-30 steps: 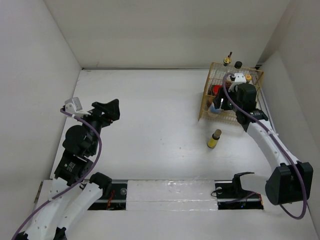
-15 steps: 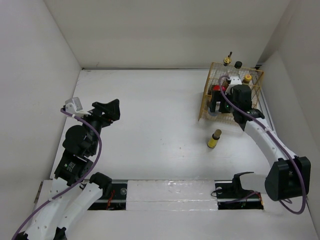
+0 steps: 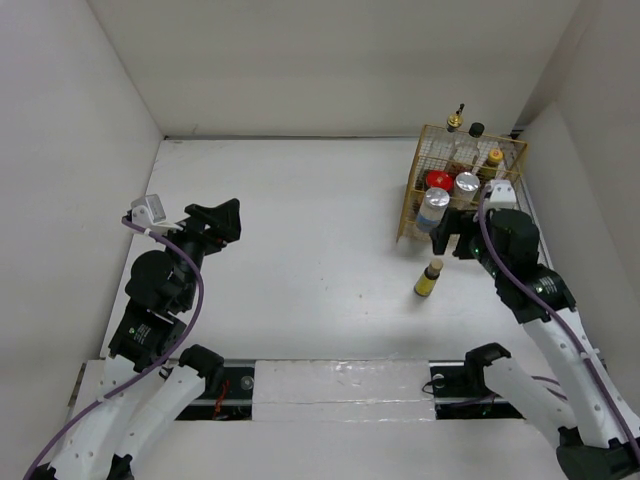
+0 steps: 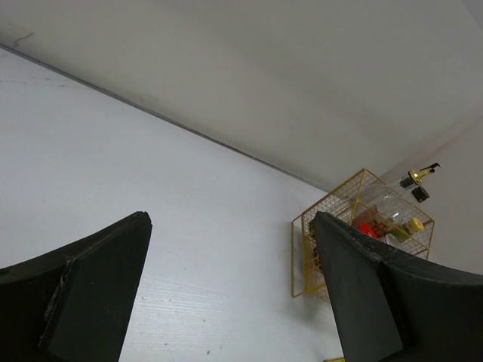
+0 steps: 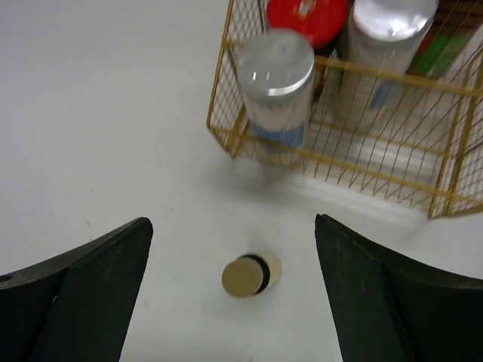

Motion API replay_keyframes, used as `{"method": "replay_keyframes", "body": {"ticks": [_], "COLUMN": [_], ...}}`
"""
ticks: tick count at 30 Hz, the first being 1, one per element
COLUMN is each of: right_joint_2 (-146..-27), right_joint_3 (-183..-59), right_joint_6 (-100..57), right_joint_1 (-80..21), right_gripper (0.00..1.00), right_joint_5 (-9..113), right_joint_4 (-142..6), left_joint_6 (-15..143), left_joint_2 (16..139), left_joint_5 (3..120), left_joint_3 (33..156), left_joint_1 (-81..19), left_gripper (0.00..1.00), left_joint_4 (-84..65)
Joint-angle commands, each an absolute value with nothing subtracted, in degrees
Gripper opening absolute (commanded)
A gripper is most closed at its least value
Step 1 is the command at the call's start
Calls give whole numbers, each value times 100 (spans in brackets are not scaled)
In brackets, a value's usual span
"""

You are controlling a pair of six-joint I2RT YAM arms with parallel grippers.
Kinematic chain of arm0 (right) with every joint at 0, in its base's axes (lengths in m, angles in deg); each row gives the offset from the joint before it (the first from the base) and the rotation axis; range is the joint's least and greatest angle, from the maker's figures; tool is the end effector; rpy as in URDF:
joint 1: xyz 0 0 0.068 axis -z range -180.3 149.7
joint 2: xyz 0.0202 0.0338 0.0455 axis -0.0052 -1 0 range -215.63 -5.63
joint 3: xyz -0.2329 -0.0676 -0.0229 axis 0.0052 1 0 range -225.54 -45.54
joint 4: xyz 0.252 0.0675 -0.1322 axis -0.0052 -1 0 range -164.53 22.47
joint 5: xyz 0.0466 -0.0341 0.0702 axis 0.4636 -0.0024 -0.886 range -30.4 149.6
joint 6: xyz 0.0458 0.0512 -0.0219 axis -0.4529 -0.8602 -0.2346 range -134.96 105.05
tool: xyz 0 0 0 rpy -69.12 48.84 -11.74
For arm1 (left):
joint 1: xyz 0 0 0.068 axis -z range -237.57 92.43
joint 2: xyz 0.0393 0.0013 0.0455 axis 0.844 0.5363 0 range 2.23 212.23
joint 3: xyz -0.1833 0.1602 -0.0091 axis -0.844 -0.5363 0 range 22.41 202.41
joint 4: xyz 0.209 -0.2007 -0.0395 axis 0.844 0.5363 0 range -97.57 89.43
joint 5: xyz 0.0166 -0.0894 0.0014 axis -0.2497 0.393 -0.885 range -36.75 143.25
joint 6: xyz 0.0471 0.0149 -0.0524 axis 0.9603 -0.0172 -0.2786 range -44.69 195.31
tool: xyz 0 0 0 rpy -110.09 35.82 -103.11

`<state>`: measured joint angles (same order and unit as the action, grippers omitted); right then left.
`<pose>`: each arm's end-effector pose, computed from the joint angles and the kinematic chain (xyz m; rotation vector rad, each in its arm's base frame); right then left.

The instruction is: Organize the condiment bottles

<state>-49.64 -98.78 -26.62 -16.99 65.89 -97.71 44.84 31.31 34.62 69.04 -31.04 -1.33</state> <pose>0.2328 0.0630 0.3321 -0.0118 1.9406 0.2235 0.1789 -0.0681 0.3937 -0.3241 1.3727 -0.6057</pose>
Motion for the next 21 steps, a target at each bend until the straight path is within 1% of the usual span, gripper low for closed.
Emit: {"method": "replay_keyframes", "body": {"ticks": [1,2,3,5,8,9,10,12,14,16,17,20,21], "right_joint_2": [-4906,-4905,-4905,-5176,-5546,-5599,-5599,-5661,-5600,-5599,-5599,-5599,-5599], "right_joint_3": [-9529,-9607,-9608,-9608,-9345,-9258,-9117,-9063,-8932,-8931,-8931,-8800,-8721], "right_joint_6": [-3251,-3349,-3350,-3516,-3569,-3631,-3631,-3771,-3772,-3772,-3772,-3772,-3772], "right_joint_1": [-2050,-2382,-2499,-2579,-2701,-2702,-2754,-2755,-2755,-2755,-2755,-2755,-2755], "right_gripper": [94,94,94,93,88,85,77,72,72,65,59,51,49], "right_joint_5": [6663,6846,6848,7023,7024,7024,7024,7260,7410,7585,7586,7709,7787], "right_joint_4": [-10874,-10875,-10875,-10875,-10745,-10656,-10569,-10453,-10322,-10269,-10269,-10016,-10014], "left_joint_6": [4561,4561,4561,4561,4561,4561,4561,4561,4561,4561,4561,4561,4561], "left_joint_2": [3176,3176,3107,3106,3045,3045,2992,2992,2992,2992,2992,3045,3045], "left_joint_5": [3568,3568,3568,3515,3515,3515,3515,3515,3515,3515,3515,3515,3515], "left_joint_3": [6978,6978,6978,6978,6978,6978,6978,6978,6978,6978,6978,6978,6978], "left_joint_1": [-3102,-3102,-3102,-3102,-3102,-3102,-3102,-3102,-3102,-3102,-3102,-3102,-3102], "left_gripper": [85,85,85,85,85,85,85,85,85,85,85,85,85], "left_joint_4": [-371,-371,-371,-371,-371,-371,-371,-371,-371,-371,-371,-371,-371]}}
